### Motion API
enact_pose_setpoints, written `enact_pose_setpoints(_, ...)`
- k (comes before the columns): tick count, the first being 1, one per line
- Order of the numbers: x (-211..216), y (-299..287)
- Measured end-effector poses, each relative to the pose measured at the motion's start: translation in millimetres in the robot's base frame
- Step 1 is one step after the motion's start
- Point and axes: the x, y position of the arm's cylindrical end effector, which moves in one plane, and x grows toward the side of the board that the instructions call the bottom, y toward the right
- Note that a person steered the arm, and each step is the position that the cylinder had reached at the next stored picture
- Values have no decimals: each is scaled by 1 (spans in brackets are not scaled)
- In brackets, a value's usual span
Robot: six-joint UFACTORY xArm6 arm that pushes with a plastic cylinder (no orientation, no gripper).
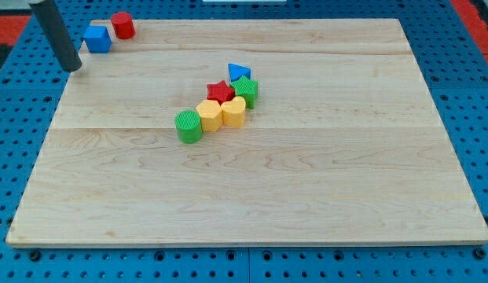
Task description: Move the blue cube to the right side
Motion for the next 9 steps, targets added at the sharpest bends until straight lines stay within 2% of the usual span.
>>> enact_pose_setpoints(3,-5,-19)
enact_pose_setpoints(8,-80,-13)
enact_pose_setpoints(9,-105,-5)
